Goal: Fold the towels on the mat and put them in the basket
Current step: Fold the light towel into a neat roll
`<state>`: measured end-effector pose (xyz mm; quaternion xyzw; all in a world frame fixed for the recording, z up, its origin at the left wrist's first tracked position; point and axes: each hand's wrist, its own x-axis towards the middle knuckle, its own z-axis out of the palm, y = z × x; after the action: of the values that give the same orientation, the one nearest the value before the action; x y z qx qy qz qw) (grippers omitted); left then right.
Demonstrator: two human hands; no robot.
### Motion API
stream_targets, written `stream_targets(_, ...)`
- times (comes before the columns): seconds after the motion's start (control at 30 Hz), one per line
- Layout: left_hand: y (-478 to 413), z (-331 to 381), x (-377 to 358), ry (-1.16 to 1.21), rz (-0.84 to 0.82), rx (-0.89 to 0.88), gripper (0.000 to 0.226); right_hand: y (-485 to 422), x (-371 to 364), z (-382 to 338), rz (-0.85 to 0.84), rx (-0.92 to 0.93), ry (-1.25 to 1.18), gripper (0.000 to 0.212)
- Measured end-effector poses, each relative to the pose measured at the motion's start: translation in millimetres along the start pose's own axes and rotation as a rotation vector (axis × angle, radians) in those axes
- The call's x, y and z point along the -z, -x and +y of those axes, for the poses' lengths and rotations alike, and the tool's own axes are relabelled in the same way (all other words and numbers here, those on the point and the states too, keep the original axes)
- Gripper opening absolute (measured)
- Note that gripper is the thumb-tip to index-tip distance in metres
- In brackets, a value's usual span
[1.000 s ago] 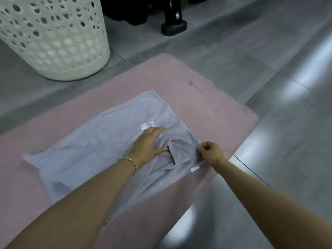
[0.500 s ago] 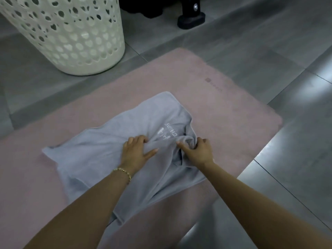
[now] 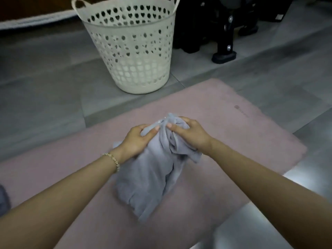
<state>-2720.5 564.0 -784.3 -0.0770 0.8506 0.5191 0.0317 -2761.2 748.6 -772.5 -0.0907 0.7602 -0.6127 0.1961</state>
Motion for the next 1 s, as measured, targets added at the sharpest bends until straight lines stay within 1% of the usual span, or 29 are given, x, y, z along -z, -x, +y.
stream_targets(0.07,32.7,30.0,44.8,0.023,0.051,-0.016,0.022,12.0,-20.0,-53.9,-0.098,0.038,0.004,0.03)
stream_targets(0.17,89.3,66.5,106.1,0.068,0.193,-0.029,0.019,44.7,-58.5,-131.3,-0.216,0.111,0.054,0.028)
stream_targets(0.27,156.8,97.5,157.6,0.116,0.32,-0.049,0.02,87.8,-101.6,-194.6,-0.28,0.189,0.083,0.028)
stream_targets(0.4,236.4,117.4,208.0,0.154,0.397,-0.075,0.023,137.4,-145.9,-248.4,-0.323,0.259,0.13,0.022)
stream_targets(0.5,271.0,118.3,227.7,0.132,0.442,-0.12,0.022,156.3,-164.2,-266.3,-0.343,0.291,0.166,0.014)
stream_targets(0.57,278.5,106.2,229.9,0.086,0.478,-0.131,0.021,155.1,-170.3,-265.5,-0.337,0.29,0.213,0.016)
stream_targets(0.63,271.2,82.6,223.0,0.052,0.464,-0.11,0.022,140.9,-171.0,-249.4,-0.329,0.246,0.266,0.02)
stream_targets(0.73,242.9,30.1,203.5,0.039,0.384,-0.009,0.021,104.1,-170.6,-198.9,-0.319,0.137,0.324,0.028)
stream_targets(0.8,216.9,-12.0,188.6,0.03,0.356,0.08,0.02,74.4,-170.9,-154.6,-0.267,0.07,0.329,0.033)
stream_targets(0.87,188.0,-52.4,174.5,0.015,0.318,0.188,0.027,42.5,-168.6,-109.2,-0.161,0.016,0.377,0.043)
stream_targets(0.93,162.2,-89.5,161.0,0.023,0.288,0.293,0.042,12.4,-165.0,-66.1,-0.084,-0.077,0.399,0.052)
stream_targets(1.0,144.1,-116.1,149.0,-0.061,0.241,0.309,0.046,-7.8,-158.7,-30.3,-0.072,-0.176,0.411,0.049)
